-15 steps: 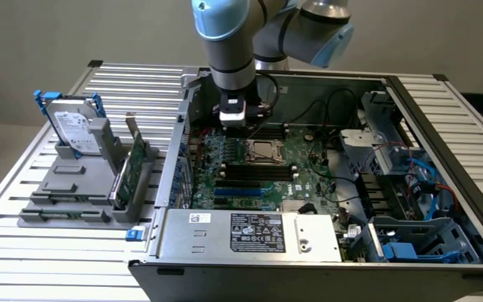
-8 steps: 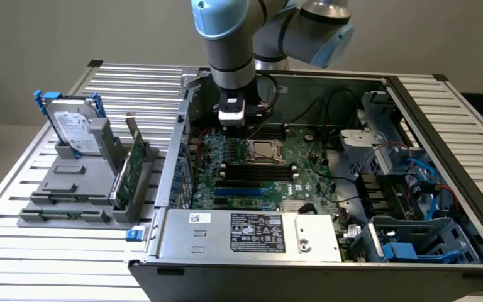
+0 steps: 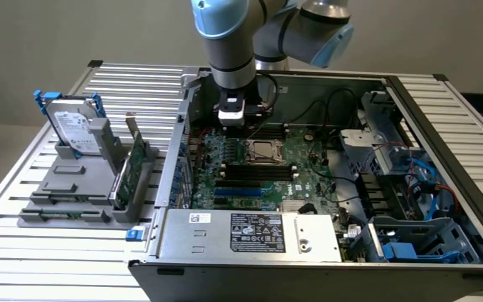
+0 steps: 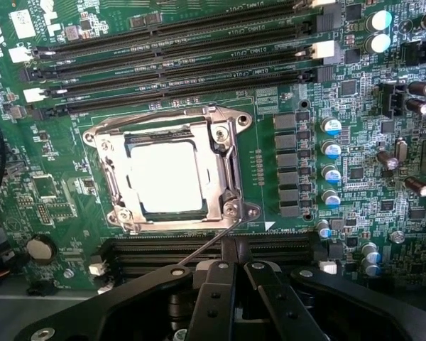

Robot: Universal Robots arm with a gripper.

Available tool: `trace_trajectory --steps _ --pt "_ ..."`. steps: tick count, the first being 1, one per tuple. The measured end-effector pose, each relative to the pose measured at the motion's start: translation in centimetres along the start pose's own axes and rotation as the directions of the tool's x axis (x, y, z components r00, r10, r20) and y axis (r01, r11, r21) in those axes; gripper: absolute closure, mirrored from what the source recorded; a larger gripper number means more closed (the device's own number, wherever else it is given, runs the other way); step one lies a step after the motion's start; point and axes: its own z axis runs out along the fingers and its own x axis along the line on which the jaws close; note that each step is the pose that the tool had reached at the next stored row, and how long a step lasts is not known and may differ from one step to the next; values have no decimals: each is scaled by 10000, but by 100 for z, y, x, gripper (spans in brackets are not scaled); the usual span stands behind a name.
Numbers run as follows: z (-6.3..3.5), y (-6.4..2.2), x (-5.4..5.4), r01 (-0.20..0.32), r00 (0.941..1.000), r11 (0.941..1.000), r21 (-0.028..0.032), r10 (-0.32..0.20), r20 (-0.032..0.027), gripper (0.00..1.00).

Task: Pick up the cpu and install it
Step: 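Install the first cpu locking lever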

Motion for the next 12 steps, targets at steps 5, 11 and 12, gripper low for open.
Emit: trace_trajectory --steps 5,11,12 --pt "4 -5 11 -137 9999 9999 -22 137 -35 89" --pt "12 -8 35 -242 9997 9997 -38 242 -61 89" --pt "14 -9 40 -256 9997 9997 -40 255 -64 89"
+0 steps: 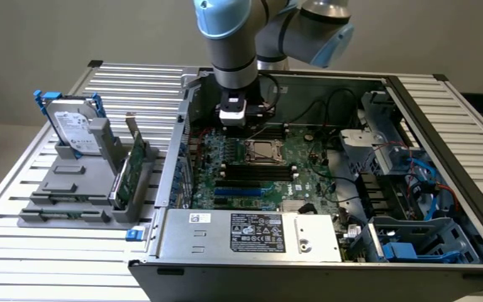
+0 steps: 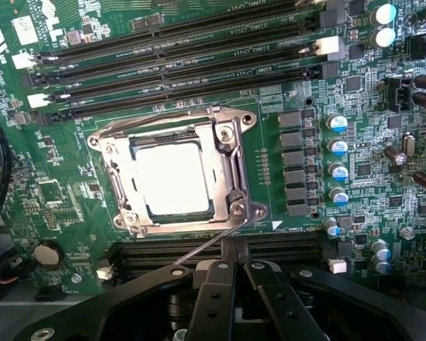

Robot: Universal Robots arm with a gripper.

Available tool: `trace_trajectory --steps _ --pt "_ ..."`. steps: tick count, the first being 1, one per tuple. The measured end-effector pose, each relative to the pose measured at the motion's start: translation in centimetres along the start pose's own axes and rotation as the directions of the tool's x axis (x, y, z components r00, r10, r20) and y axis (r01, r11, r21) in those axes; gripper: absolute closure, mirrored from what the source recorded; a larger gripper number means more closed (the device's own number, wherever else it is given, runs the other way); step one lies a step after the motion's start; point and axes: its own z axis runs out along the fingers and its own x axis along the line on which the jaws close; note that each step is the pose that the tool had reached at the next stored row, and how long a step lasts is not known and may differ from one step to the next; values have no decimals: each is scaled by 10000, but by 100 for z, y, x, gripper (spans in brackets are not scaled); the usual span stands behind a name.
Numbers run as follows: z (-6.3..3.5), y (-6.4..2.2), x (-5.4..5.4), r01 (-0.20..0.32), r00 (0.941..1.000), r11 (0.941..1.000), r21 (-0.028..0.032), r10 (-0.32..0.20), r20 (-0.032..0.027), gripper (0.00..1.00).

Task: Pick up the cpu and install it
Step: 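Install the first cpu locking lever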

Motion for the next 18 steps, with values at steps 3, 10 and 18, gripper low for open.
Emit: trace_trajectory --steps 3,10,18 --pt "4 -1 11 -45 10000 10000 -8 45 -11 89" --pt "5 -2 14 -193 9998 9998 -40 193 -51 89" --pt "33 5 12 -261 9996 9996 -58 261 -69 89"
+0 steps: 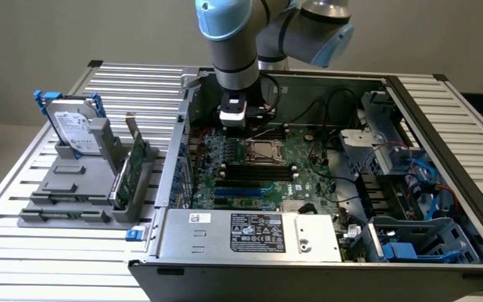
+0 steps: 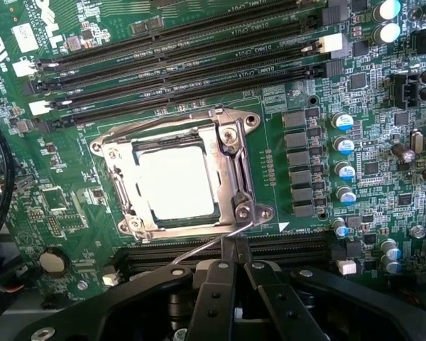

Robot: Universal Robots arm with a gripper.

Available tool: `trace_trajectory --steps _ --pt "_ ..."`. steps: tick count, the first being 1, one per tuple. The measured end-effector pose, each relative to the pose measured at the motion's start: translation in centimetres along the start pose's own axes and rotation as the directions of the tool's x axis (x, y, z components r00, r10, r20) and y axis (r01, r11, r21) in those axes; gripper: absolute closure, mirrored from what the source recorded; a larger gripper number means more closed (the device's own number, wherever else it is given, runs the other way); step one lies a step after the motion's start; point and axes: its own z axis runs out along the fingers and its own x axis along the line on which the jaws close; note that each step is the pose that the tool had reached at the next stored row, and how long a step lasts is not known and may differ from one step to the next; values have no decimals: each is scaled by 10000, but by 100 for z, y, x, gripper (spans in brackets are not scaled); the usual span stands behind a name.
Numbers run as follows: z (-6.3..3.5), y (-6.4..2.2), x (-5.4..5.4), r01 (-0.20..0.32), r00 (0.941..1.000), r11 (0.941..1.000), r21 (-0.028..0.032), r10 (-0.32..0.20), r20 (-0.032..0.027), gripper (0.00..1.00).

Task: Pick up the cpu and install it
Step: 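Install the first cpu locking lever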

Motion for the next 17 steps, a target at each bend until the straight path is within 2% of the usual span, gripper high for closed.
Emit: trace_trajectory --steps 17 --pt "31 -10 62 -6 10000 10000 -7 6 -3 89"
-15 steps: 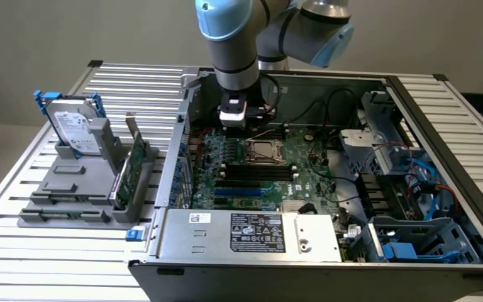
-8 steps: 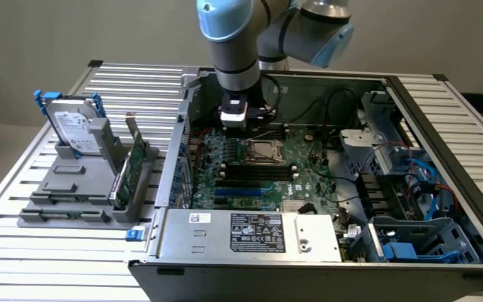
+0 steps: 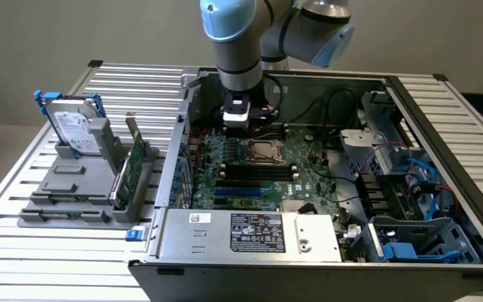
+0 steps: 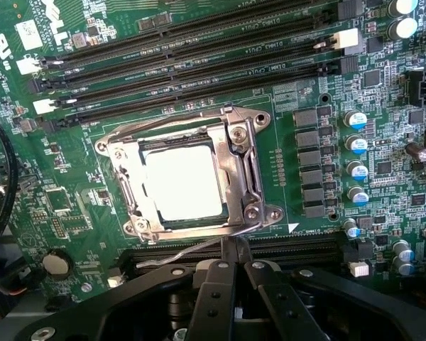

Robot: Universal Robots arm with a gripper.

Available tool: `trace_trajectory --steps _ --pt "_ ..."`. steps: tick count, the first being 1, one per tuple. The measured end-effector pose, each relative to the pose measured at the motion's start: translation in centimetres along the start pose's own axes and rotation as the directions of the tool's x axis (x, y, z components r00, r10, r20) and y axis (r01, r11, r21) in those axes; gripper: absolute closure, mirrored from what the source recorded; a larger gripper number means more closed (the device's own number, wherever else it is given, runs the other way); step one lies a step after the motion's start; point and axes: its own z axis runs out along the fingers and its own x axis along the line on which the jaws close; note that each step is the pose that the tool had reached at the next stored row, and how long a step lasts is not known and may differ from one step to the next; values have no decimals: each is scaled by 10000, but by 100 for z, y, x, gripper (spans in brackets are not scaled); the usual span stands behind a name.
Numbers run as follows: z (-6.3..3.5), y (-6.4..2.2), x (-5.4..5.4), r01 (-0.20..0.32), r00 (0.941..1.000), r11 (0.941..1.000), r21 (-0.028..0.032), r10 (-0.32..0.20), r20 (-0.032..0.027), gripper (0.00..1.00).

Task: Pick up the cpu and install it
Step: 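Install the first cpu locking lever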

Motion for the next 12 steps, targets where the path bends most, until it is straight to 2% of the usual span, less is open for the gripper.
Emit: trace_trajectory --steps 12 --pt "29 -13 43 3 10000 10000 -55 -3 22 89"
